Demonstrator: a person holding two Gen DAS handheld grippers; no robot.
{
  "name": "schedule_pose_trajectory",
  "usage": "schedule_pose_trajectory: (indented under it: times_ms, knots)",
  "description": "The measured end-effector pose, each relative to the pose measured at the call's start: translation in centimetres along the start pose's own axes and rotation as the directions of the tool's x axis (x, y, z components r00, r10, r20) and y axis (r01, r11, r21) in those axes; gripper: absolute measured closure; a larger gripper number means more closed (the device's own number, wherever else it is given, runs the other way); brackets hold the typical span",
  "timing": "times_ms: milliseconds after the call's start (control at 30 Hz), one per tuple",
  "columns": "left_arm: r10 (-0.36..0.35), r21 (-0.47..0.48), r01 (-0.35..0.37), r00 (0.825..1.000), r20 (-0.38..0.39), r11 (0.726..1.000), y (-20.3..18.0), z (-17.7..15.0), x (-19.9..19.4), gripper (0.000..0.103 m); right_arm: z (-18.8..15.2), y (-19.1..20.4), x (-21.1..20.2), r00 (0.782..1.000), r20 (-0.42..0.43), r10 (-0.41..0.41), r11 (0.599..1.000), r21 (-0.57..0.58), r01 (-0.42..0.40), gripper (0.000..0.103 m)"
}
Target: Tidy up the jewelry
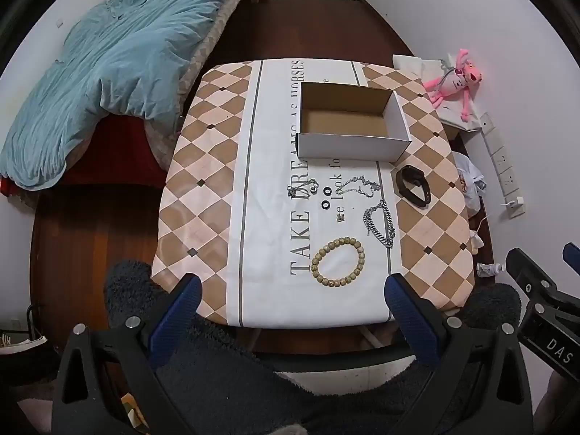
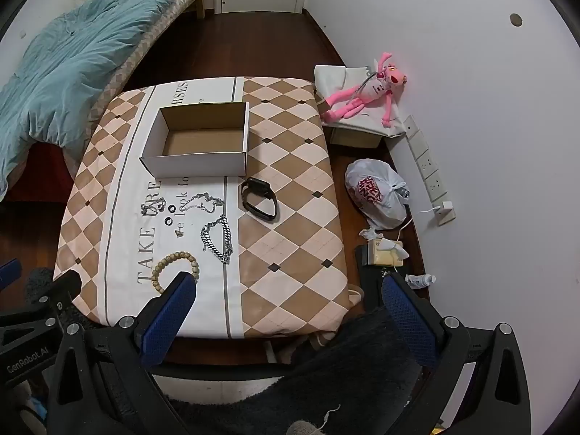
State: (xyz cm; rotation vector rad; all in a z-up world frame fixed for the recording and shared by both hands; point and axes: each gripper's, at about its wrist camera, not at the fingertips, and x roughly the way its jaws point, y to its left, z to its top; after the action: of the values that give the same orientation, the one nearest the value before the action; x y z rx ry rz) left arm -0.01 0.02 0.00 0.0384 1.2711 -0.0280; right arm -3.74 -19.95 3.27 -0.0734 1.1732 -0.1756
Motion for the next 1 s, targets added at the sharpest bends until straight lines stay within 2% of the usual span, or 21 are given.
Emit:
schedule_pose_trajectory:
  times_ms: [1000]
  knots:
    - [-0.005,-0.006,0.005,1.0,0.029,1.0,0.1,0.5,-1.3,0.0,-0.1,0.1,-0.2,1.0,-0.003,0.012,1.0,0.005,-0.012,0.0]
